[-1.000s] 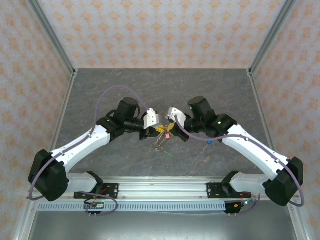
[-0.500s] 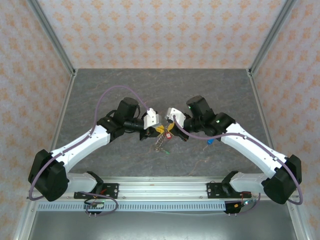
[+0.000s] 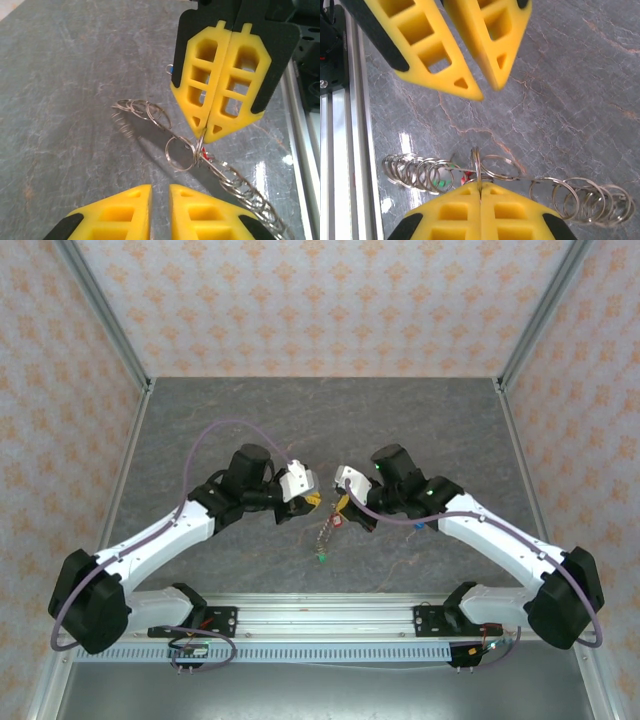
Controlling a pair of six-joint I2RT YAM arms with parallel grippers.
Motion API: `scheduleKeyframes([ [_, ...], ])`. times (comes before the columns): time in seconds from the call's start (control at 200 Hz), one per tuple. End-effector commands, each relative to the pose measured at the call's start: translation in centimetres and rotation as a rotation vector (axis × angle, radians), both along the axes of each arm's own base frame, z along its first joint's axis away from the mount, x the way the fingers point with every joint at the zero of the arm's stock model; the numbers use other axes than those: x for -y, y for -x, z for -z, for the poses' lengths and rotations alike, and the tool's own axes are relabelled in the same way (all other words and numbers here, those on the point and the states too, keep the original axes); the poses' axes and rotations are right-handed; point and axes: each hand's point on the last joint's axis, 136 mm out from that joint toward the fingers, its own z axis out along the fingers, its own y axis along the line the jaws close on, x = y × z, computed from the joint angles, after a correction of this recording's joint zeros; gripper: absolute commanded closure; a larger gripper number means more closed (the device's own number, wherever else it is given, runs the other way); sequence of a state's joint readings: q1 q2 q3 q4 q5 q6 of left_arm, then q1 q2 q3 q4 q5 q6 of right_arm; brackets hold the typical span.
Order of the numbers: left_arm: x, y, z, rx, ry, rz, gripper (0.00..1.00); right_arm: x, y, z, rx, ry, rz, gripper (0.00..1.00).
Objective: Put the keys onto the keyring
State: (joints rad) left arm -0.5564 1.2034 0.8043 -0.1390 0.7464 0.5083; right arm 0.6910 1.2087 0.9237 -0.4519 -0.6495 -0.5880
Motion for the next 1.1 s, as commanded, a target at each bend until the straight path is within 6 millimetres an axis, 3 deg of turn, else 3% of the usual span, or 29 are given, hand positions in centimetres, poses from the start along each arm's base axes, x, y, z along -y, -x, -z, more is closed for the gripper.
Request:
scheduleKeyframes([
  [0.0, -1.0, -1.6, -1.5, 0.07, 0.04, -0.133, 0.84, -1.2, -1.8, -1.6, 0.055, -0.088, 0.042, 1.0],
  [0.275, -6.3, -4.5, -3.7, 0.164, 0.091, -0.498, 0.83, -4.3, -5.9, -2.7, 0.09, -0.218, 0.111, 1.0],
  [0.405, -8.4, -4.6, -3.9, 0.17, 0.118, -0.611, 0.76, -5.0, -6.8, -2.6, 0.075, -0.267, 0.149, 1.0],
  [0.485, -9.1, -4.4, -3.7, 0.149, 0.125, -0.649, 0.74, -4.5, -6.6, -1.0, 0.04, -0.245, 0.177, 1.0],
  [0.561, -9.5, -4.3, -3.5, 0.119, 0.148, -0.682, 0.7, -3.4, -6.0, 1.7, -0.012, -0.196, 0.222, 1.0],
  [0.716, -11.3, -5.0, -3.3, 0.022, 0.207, -0.858, 0.63, -1.1, -3.7, 6.1, -0.127, -0.143, 0.296, 1.0],
  [0.846, -13.9, -5.8, -3.6, -0.055, 0.311, -1.073, 0.52, 0.9, -2.8, 7.8, -0.172, -0.121, 0.395, 1.0],
  [0.981, -13.8, -5.5, -3.7, -0.14, 0.394, -1.099, 0.34, 1.8, -1.8, 9.1, -0.226, -0.128, 0.444, 1.0],
  [1.096, -12.6, -4.8, -2.7, -0.246, 0.411, -1.06, 0.29, 2.3, -1.4, 9.8, -0.276, -0.133, 0.494, 0.97],
])
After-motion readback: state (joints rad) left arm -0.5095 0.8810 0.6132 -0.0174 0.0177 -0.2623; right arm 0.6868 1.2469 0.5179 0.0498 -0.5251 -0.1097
